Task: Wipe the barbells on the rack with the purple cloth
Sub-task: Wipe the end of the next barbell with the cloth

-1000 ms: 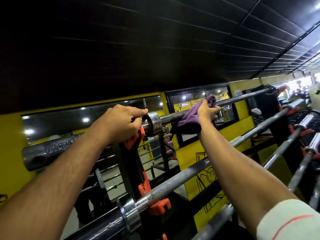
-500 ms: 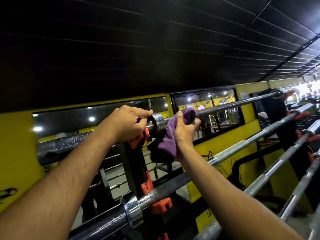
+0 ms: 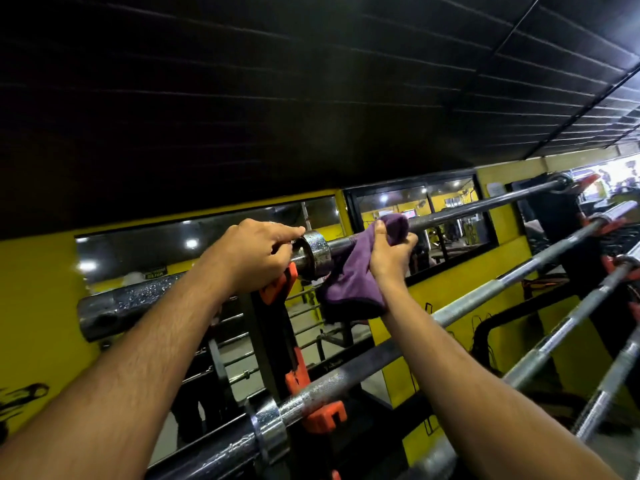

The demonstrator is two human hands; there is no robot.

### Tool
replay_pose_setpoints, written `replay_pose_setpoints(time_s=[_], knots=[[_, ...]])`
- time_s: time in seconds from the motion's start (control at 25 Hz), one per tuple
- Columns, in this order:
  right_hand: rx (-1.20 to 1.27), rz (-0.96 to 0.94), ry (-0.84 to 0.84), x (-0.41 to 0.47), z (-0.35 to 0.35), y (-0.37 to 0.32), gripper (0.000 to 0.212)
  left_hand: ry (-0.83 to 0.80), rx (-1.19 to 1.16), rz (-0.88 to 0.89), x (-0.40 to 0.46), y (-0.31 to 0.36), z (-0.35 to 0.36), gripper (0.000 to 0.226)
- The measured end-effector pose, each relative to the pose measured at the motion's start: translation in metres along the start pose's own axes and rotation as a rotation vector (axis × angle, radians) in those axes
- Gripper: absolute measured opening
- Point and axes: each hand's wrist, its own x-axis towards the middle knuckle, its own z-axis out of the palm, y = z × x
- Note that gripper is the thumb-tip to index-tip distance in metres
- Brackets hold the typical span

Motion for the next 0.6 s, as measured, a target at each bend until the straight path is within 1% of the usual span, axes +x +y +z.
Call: replay_pose_setpoints(time_s=[0.04, 0.08, 0.2, 0.24, 0.28, 0.36, 0.44, 0.52, 0.56, 0.6], knots=[[0.032, 0.004, -0.01, -0.006, 0.002, 0.001, 0.042, 0.002, -0.009, -0.005, 0.0, 0.0, 0.0, 0.043], [0.074, -0.01, -0.07, -0.015, 0.005, 0.008, 0.038, -0.001, -0.018, -0.01, 0.0, -0.001, 0.001, 0.043], [0.12, -0.13, -0.323, -0.05, 0.011, 0.037, 0.037, -0.007, -0.033, -0.019, -0.001, 0.0, 0.0, 0.043], [0.115, -0.178, -0.366, -0.055, 0.009, 0.04, 0.033, -0.013, -0.028, -0.02, -0.001, 0.0, 0.001, 0.043], [0.104, -0.216, -0.379, -0.054, 0.006, 0.039, 0.029, -0.014, -0.023, -0.019, -0.001, 0.0, 0.0, 0.043], [0.083, -0.233, -0.394, -0.052, -0.002, 0.03, 0.025, -0.017, -0.026, -0.022, -0.001, 0.0, -0.001, 0.043], [-0.005, -0.209, -0.425, -0.05, -0.008, 0.024, 0.021, -0.017, -0.03, -0.034, -0.001, -0.001, -0.001, 0.044], [-0.113, -0.192, -0.409, -0.047, -0.018, 0.018, 0.021, -0.021, -0.036, -0.037, -0.002, 0.001, -0.002, 0.044], [-0.11, -0.216, -0.381, -0.049, -0.024, 0.011, 0.023, -0.028, -0.042, -0.027, -0.002, 0.002, -0.003, 0.044], [-0.051, -0.276, -0.353, -0.053, -0.029, 0.002, 0.025, -0.033, -0.049, -0.005, -0.002, 0.003, -0.006, 0.044]])
